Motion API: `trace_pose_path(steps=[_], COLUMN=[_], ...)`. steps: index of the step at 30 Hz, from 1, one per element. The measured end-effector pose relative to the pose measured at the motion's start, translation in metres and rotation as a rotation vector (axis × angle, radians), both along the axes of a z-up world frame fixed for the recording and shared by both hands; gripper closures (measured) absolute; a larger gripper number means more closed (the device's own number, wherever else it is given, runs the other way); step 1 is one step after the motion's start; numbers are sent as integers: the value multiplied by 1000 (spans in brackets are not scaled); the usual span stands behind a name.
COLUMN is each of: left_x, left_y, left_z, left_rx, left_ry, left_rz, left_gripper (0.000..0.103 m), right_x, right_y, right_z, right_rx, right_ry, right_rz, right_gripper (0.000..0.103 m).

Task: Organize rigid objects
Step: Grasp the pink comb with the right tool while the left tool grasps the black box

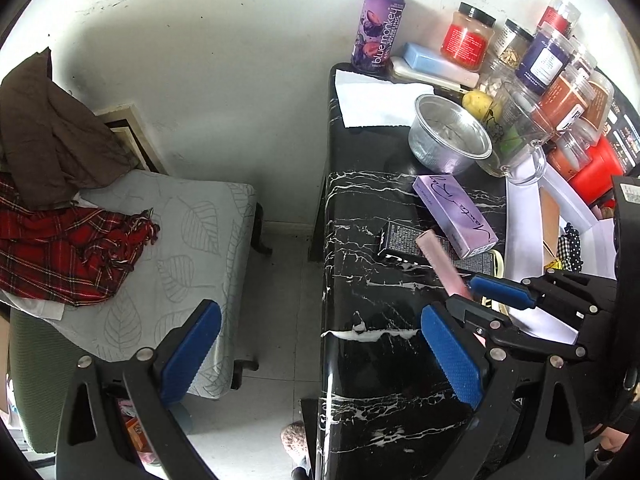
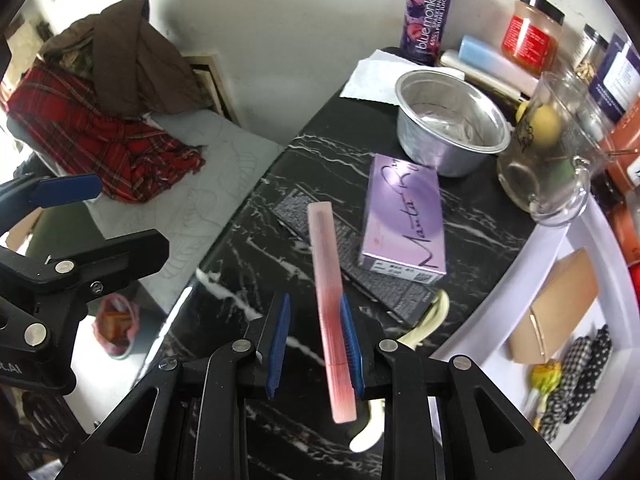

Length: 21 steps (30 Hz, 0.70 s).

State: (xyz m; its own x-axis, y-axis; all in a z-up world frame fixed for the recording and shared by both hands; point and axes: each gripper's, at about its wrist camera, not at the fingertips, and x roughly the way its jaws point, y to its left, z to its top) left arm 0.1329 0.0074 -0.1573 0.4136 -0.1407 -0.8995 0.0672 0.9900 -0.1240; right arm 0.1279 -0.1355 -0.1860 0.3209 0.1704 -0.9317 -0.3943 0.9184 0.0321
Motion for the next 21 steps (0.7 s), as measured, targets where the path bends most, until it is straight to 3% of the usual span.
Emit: trace_pose_path(steps=[10,14,21], left_x=[3,6,12], left_y=[-5,-6,-14], left_z=[-4,-5,-6], left_rx=[21,29,9], left_ry=[-2,-1,6], left_rz=[-23,-45,-91], left_gripper=[1,1,1], right_x=[-1,-1,-6], right_y=[0,6,-4], right_z=[-16,-24,-12], right_rx=[-21,-38,15], right_ry=[50,60,61], right_rz=[-10,2,-23], right_gripper=[79,90,90])
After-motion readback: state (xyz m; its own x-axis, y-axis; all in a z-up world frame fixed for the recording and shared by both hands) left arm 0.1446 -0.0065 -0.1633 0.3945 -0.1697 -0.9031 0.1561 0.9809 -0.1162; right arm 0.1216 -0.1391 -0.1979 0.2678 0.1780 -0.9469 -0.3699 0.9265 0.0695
